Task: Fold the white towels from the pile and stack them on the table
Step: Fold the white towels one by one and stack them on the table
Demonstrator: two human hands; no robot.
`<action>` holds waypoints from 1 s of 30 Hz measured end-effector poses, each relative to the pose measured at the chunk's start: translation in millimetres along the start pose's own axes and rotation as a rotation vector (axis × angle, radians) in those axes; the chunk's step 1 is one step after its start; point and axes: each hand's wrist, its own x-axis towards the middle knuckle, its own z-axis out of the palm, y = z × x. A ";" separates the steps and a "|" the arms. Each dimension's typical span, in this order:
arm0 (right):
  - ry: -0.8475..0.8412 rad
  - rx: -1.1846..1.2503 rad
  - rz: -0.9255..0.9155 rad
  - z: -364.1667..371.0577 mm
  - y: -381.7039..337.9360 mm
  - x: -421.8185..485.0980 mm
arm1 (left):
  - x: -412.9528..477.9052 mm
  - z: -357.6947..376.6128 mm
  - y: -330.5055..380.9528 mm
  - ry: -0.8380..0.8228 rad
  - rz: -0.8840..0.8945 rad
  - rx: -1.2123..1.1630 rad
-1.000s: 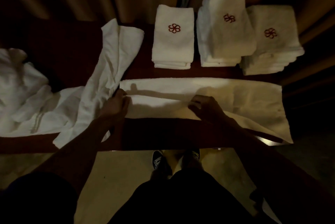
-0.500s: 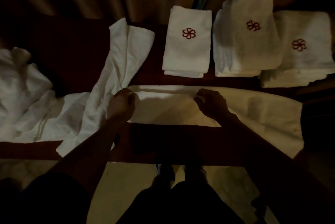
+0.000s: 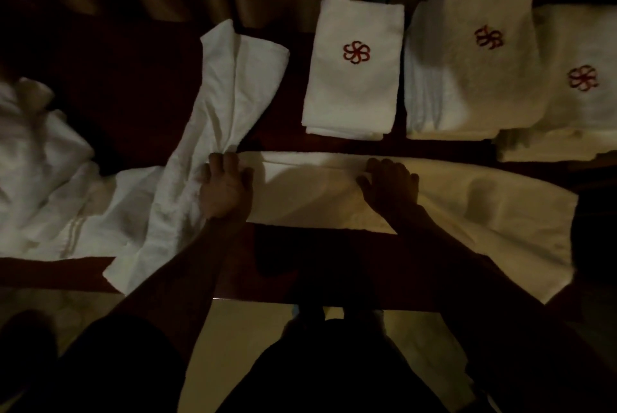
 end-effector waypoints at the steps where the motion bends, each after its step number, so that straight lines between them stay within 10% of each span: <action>1: 0.020 -0.009 0.001 -0.6 0.5 -2.3 | -0.7 0.6 0.5 0.036 0.032 0.013; 26: 0.350 0.258 0.086 20.6 251.0 -138.1 | -113.5 59.1 253.6 -0.299 0.925 -0.111; 30: 0.158 0.220 0.160 30.9 297.8 -151.9 | -134.2 74.1 288.3 -0.397 1.023 -0.062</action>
